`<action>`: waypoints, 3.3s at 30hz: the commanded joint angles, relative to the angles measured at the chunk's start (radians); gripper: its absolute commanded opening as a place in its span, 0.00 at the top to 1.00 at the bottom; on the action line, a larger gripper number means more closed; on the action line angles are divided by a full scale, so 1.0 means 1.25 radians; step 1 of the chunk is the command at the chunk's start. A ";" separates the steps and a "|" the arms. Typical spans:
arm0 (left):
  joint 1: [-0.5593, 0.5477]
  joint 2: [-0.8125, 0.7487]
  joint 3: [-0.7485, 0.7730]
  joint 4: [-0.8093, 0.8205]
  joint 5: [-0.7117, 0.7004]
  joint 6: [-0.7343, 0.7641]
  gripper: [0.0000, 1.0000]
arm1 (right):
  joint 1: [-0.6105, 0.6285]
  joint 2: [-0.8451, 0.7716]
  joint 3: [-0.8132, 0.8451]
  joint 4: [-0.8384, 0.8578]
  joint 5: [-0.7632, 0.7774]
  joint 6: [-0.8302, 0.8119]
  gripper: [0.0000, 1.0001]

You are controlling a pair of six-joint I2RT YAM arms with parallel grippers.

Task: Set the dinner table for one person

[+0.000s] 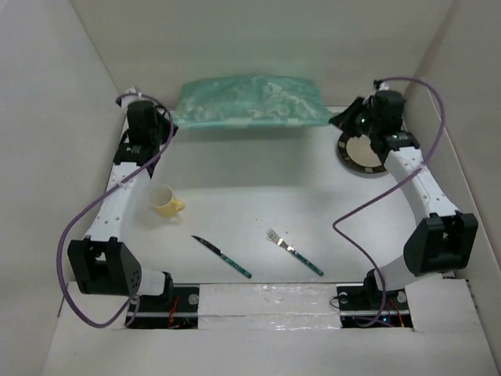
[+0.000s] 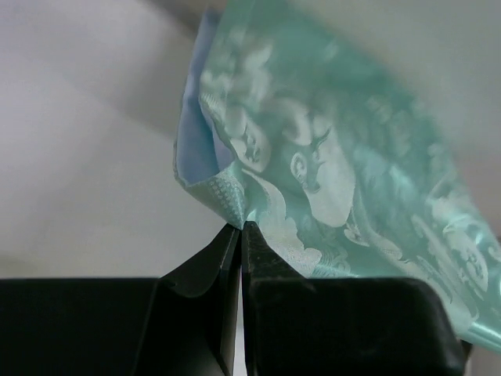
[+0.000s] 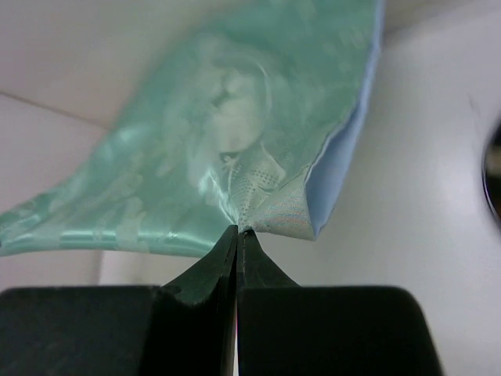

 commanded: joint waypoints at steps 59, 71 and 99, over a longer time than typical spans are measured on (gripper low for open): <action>-0.080 -0.333 -0.059 -0.045 0.316 0.182 0.89 | -0.361 -0.038 -0.474 0.146 0.091 0.319 0.41; -0.144 -0.356 -0.152 -0.077 0.226 0.214 0.64 | -0.369 0.199 -0.376 0.171 0.097 0.444 0.41; -0.144 -0.293 -0.065 -0.067 0.183 0.212 0.61 | -0.370 0.043 -0.218 0.266 0.097 0.342 1.00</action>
